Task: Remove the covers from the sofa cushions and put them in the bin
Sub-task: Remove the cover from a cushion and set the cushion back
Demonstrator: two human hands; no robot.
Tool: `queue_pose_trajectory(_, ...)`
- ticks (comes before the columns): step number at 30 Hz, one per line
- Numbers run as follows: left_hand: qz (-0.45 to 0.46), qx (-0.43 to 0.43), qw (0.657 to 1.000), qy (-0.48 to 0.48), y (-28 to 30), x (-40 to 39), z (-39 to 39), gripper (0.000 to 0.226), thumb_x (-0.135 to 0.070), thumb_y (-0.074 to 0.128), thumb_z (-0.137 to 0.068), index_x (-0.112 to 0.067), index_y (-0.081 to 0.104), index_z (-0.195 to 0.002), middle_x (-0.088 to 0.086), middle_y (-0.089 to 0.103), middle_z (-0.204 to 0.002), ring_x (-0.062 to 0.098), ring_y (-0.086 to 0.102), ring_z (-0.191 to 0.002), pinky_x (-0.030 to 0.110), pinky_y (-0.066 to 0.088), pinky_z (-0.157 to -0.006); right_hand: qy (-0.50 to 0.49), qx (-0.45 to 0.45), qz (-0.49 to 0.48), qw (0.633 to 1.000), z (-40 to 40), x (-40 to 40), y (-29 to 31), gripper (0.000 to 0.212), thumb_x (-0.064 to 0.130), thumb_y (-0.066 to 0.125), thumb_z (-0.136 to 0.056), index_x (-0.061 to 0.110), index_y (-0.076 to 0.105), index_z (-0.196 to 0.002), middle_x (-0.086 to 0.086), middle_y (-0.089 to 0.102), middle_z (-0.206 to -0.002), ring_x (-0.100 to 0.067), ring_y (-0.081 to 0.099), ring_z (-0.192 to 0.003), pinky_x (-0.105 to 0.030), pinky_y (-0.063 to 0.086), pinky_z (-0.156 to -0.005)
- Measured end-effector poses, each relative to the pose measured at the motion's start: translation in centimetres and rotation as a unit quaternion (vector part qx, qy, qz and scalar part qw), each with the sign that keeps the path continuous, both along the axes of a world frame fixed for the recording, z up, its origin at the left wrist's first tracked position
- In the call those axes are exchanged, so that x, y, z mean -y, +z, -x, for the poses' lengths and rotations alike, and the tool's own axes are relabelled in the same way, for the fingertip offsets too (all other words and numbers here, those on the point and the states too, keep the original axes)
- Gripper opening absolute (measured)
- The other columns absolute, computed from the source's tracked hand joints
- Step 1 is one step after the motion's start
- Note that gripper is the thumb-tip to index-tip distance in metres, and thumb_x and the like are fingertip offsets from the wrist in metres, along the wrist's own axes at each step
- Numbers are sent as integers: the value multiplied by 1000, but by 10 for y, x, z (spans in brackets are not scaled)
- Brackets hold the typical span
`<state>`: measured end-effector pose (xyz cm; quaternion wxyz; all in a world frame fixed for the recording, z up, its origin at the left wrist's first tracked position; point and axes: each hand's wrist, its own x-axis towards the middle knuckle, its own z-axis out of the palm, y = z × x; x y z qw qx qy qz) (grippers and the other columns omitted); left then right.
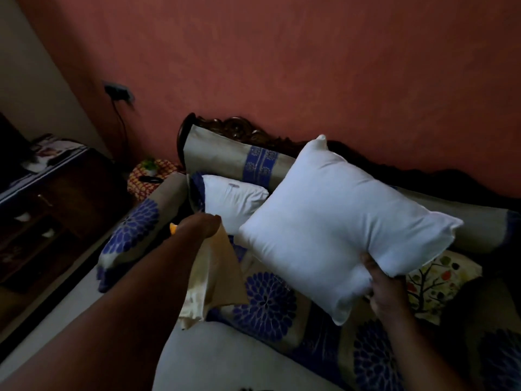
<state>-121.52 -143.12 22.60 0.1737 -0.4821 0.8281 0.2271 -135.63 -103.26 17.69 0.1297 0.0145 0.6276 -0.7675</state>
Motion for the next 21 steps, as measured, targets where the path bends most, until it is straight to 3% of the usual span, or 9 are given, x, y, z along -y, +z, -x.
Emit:
queue_pose_trajectory(2, -21, -24, 999, 24, 4, -4, 1, 54, -44, 34, -105, -5, 54, -138, 17, 53, -142, 36, 48, -133, 42, 39, -111, 12, 15, 10, 1000, 2, -5, 2, 98, 45, 99, -47, 18, 62, -134, -1, 67, -132, -25, 64, -121, -61, 46, -104)
queue_pose_trajectory(7, 40, -62, 995, 60, -7, -10, 11, 68, -56, 30, -103, -3, 56, -137, 20, 57, -139, 36, 56, -124, 43, 43, -107, 28, 17, 36, 999, 5, -22, 6, 98, 45, 100, -49, 15, 62, -134, -2, 67, -133, -26, 62, -123, -62, 43, -107)
queue_pose_trajectory(13, -58, -125, 990, 37, 25, -51, 36, 49, -35, 41, -106, -2, 50, -141, 23, 49, -146, 36, 49, -130, 39, 39, -108, 27, -3, 26, 999, 7, -20, 14, 100, 48, 100, -48, 23, 60, -136, 2, 65, -136, -25, 60, -126, -61, 43, -107)
queue_pose_trajectory(16, -88, -152, 984, 23, 36, -59, 40, 40, -36, 44, -103, -11, 63, -129, 13, 59, -134, 30, 56, -113, 39, 43, -97, 8, -31, -4, 999, 4, -13, 25, 107, 58, 98, -43, 22, 58, -136, 4, 62, -138, -20, 59, -127, -57, 44, -109)
queue_pose_trajectory(20, -143, -181, 970, 81, 46, -57, 34, 27, -30, 54, -101, -9, 70, -107, 10, 68, -103, 25, 63, -89, 36, 50, -72, -21, -134, -76, 988, -1, -5, 49, 108, 64, 88, -56, 15, 49, -145, 5, 50, -148, -13, 48, -135, -42, 36, -118)
queue_pose_trajectory(21, -139, -183, 970, 75, 45, -52, 32, 26, -30, 56, -100, -9, 70, -105, 12, 69, -102, 26, 64, -88, 36, 52, -72, -22, -155, -94, 983, 0, -4, 50, 112, 69, 83, -55, 15, 47, -146, 5, 48, -149, -12, 45, -136, -38, 33, -119)
